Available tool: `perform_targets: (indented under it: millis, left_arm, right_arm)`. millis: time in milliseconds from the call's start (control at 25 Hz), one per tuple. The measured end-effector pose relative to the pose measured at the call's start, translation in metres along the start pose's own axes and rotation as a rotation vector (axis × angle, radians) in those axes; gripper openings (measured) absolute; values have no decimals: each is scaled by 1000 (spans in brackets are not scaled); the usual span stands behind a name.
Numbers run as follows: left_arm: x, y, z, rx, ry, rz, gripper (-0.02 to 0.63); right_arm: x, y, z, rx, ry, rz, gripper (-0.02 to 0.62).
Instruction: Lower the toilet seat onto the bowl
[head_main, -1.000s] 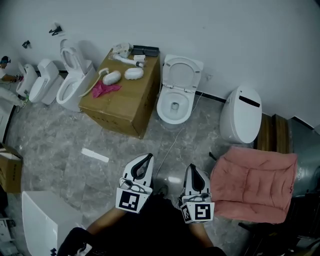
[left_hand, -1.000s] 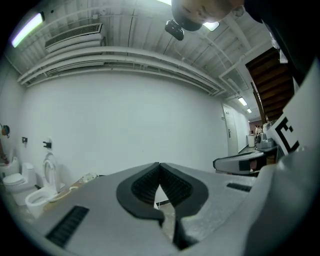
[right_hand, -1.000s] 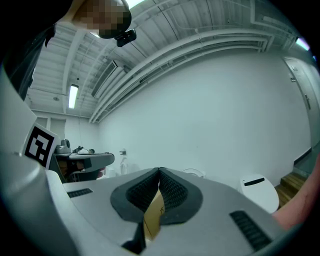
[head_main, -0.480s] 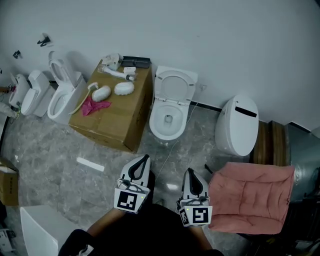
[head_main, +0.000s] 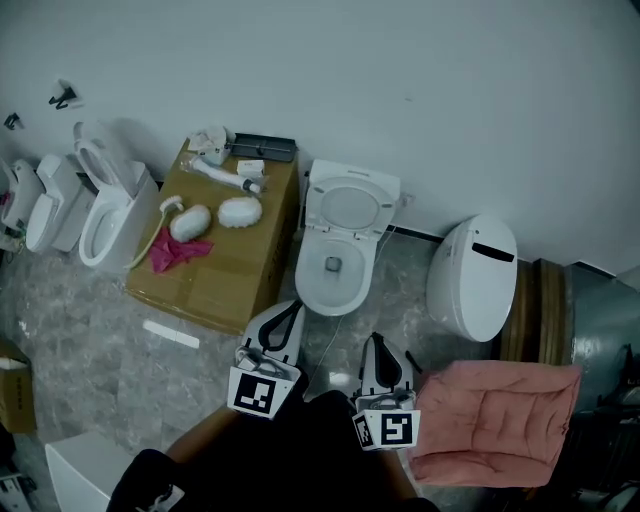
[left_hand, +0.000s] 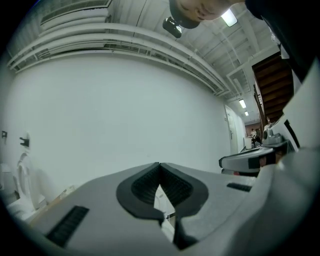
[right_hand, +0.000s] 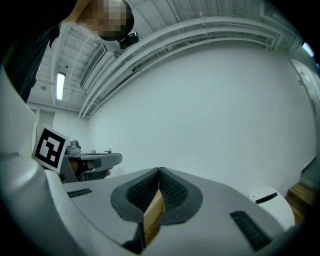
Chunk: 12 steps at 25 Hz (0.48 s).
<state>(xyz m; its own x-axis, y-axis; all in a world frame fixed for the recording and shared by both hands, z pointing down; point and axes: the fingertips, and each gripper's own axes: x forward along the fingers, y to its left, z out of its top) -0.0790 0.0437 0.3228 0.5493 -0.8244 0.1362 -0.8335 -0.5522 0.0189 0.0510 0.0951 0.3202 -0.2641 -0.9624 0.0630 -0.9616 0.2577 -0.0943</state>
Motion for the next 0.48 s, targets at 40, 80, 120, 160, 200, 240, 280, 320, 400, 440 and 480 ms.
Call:
perform_targets:
  millis: [40,80,120,160,200,240,280,320,400,440,480]
  left_arm:
    - [12,8,0,2,4,-6,9]
    - [23,14,1,4,3,-12,9]
    - [33,20,2,4,-1,-18,9]
    - [42,23,2,1,0,-24,9]
    - [51,27,1,-6,8,-26,9]
    - [61,32,-1,-12,20,-27,9]
    - [73,36,-3,-14,28,-26,9]
    - [85,40,-4,-13,32,-26,9]
    - [110,46,-4,-9,31,-26,9]
    - [121,48,-4,-12,31,-22,9]
    - [132,49,-4,-15,31,-14,9]
  right_arm:
    - [13,-3,0,-3,4,-3,26]
    - [25,-6,-1,-5,10,-4,26]
    - [36,-9,-2,-7,19,-3,26]
    - [45,-12,-3,-9,32,-1,26]
    - [55,-16,-6,-10,45,2,26]
    - [66,-21,-7,-11,56,7,26]
    - [79,-27,-9,-10,61,12,26]
    - [91,-33,-10,-9,65,17,26]
    - [115,-47,-13,-9,78,30,26]
    - [125,-55,-16,-10,88,38,26]
    - [135,-63,-20,-11,97,48,26]
